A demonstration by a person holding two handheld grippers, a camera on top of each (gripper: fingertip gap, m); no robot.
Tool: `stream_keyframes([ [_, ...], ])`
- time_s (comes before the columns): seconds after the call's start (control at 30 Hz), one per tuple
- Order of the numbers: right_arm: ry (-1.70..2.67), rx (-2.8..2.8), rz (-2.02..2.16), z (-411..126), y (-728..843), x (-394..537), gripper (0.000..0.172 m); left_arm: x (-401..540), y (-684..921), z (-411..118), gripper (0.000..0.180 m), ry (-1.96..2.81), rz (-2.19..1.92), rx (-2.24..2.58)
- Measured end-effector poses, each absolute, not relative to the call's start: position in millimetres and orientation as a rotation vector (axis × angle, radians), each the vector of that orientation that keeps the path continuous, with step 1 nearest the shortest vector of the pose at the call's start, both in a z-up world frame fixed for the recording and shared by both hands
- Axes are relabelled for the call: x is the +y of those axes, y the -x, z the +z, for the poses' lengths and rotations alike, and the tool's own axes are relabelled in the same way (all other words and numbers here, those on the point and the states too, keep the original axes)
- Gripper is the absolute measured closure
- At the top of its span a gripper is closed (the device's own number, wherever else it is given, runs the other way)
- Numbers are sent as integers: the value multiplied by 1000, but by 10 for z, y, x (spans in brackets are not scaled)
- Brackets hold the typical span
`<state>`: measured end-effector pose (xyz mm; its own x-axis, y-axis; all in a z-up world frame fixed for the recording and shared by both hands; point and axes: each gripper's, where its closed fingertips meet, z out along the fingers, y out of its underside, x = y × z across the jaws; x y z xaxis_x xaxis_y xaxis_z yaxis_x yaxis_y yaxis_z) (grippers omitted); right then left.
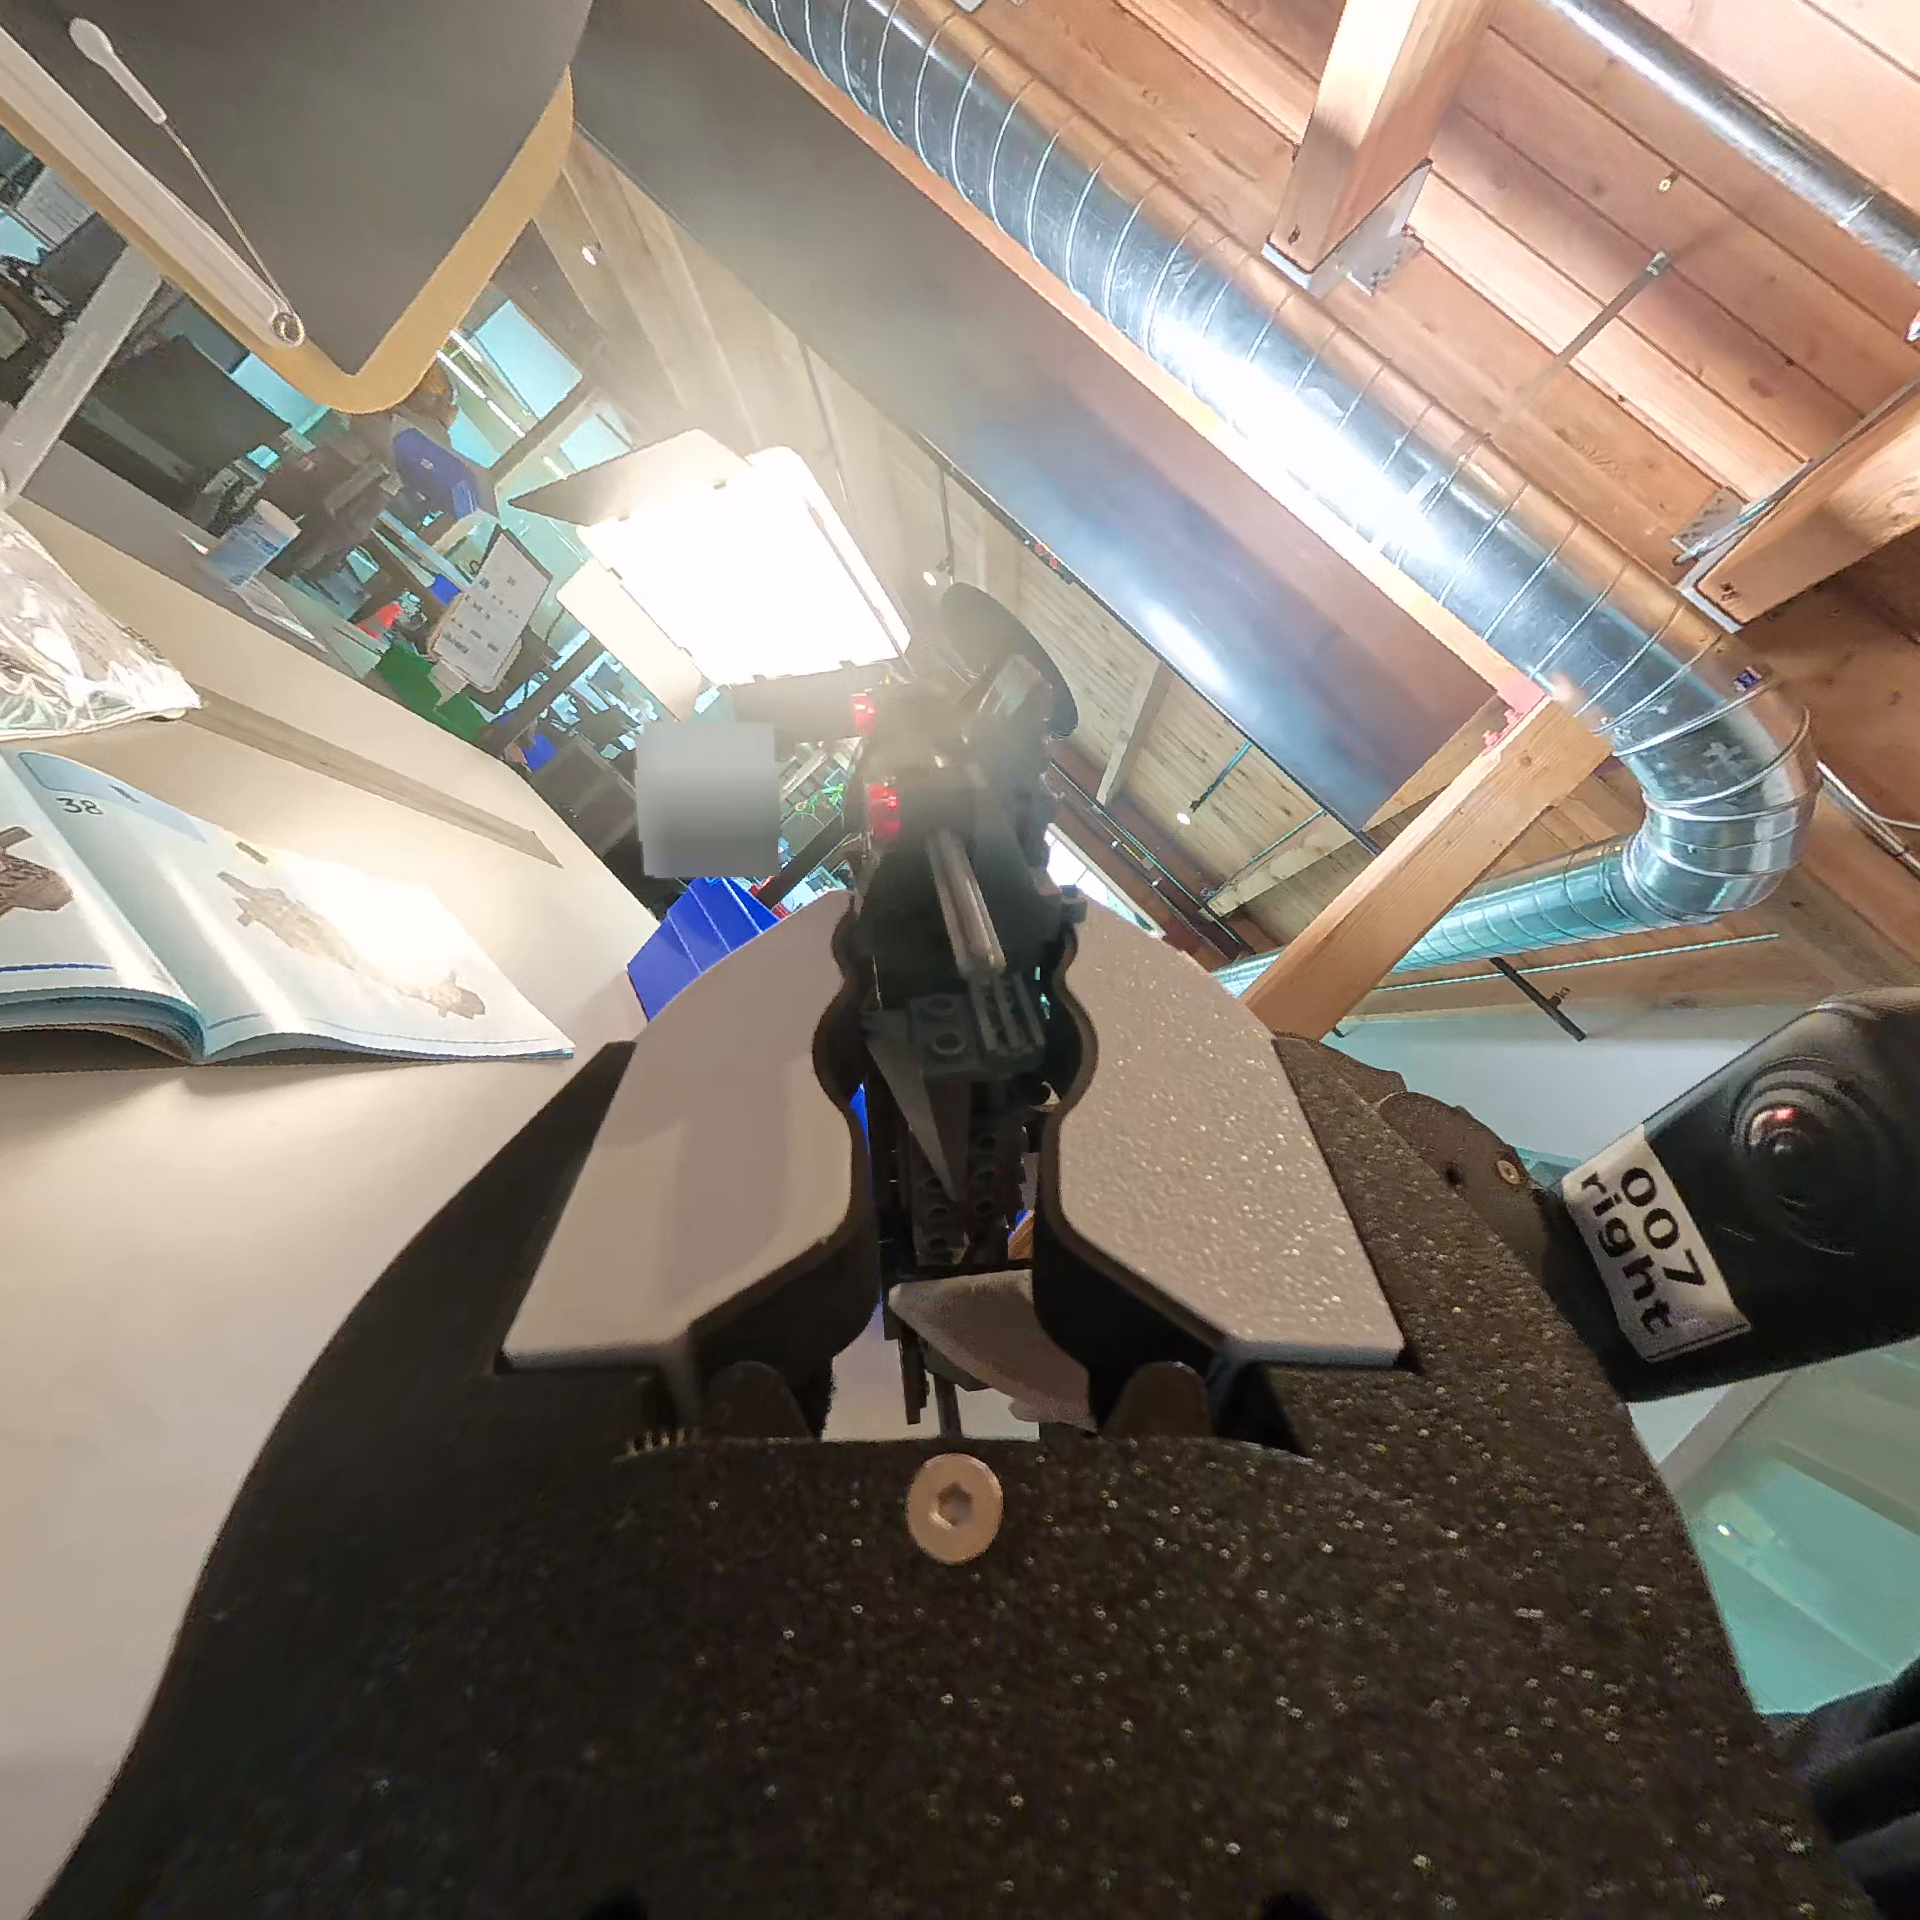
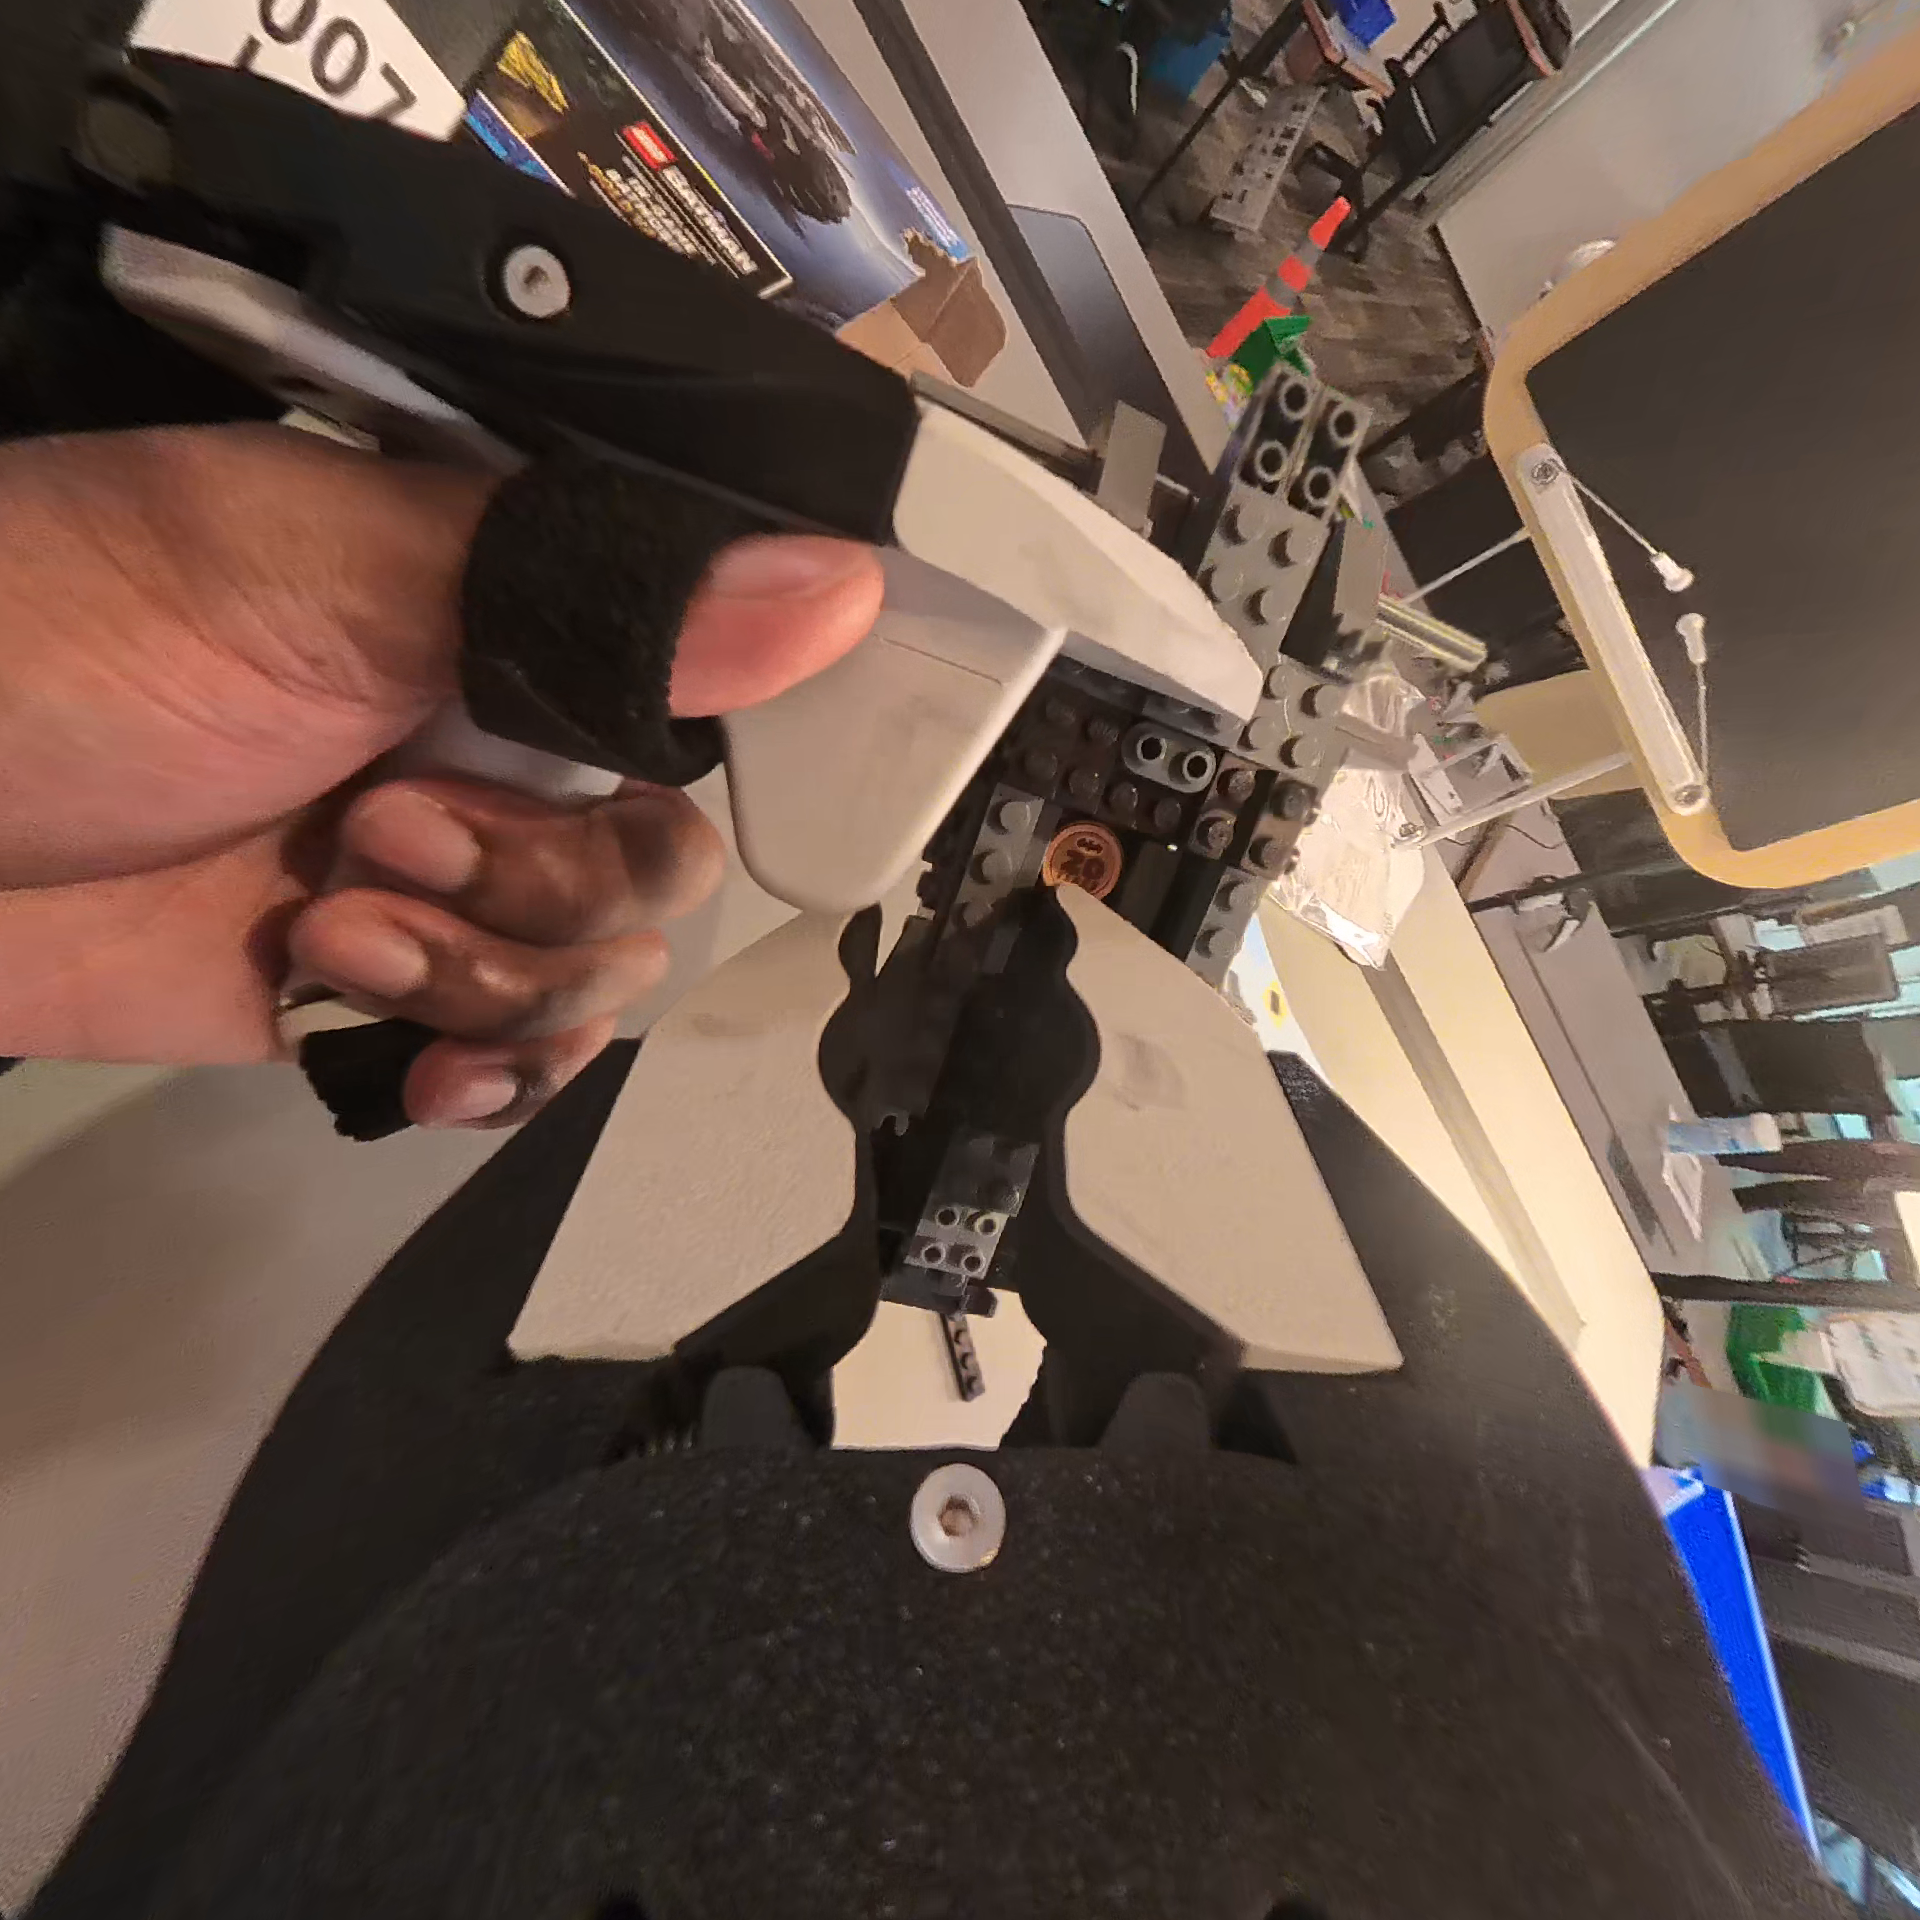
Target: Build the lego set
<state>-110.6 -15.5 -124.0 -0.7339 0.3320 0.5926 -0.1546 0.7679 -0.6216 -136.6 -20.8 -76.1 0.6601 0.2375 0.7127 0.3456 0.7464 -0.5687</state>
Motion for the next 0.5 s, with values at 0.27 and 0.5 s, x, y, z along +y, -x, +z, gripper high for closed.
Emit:
stream_keyframes([
  [0.27,204,-2187,920,-1174,1137,-123,151,-126,1306,-674,135,872,-10,-824],
  [0.5,310,-2236,1217,-1040,1051,-98,152,-75,1169,-536,126,928,-47,-689],
])
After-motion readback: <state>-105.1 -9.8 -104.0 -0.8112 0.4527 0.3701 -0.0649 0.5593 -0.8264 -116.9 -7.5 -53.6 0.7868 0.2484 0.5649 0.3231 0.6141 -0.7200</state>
